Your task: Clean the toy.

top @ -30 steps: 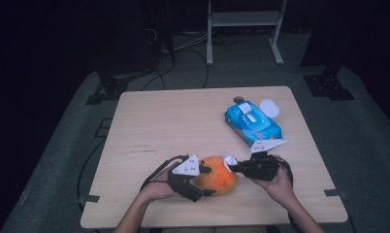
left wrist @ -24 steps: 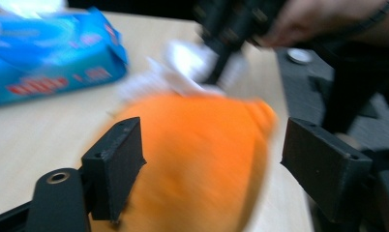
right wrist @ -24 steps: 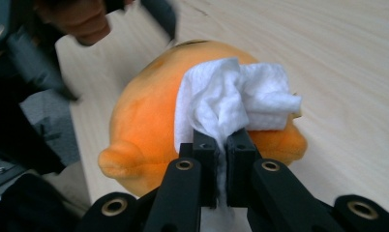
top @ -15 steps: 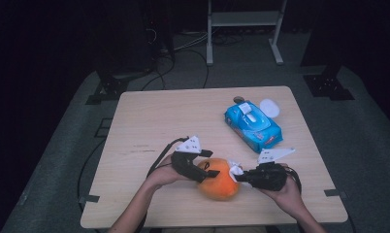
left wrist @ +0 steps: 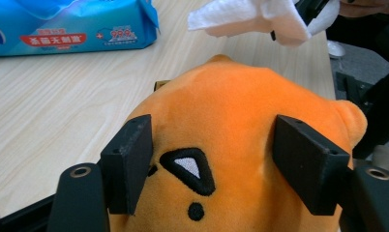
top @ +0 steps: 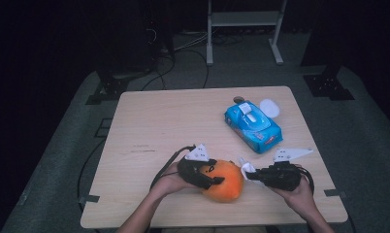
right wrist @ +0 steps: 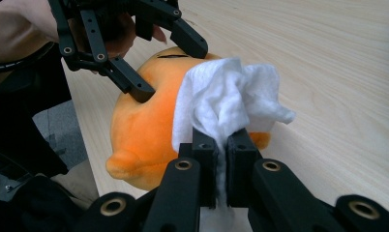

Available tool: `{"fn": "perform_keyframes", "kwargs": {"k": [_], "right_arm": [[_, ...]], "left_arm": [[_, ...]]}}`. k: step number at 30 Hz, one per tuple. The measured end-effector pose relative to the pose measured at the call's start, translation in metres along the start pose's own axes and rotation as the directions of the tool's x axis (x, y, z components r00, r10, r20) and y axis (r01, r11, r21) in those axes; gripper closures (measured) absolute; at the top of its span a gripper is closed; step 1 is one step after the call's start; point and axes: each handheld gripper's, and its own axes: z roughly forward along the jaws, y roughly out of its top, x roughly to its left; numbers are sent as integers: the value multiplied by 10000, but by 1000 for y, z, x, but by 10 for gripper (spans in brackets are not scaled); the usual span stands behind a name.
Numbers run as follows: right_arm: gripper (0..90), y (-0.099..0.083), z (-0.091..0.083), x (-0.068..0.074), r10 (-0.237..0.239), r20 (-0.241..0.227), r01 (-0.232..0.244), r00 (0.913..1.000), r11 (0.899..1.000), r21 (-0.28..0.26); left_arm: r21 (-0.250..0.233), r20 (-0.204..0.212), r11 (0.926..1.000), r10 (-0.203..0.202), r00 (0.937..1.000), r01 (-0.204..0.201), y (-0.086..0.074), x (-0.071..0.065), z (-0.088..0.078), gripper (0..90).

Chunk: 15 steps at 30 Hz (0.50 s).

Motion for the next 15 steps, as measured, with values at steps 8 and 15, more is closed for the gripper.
{"fn": "perform_keyframes", "kwargs": {"k": [8, 15], "right_arm": [[842, -2, 0, -2, 30, -9, -30, 10000, 10000, -6], [842, -2, 1, -1, 4, -13, -4, 10000, 10000, 32]], "left_arm": [[-11, -287, 9995, -326, 9991, 326, -2, -5, -1, 339], [339, -371, 9990, -265, 9990, 277, -2, -13, -1, 349]]}}
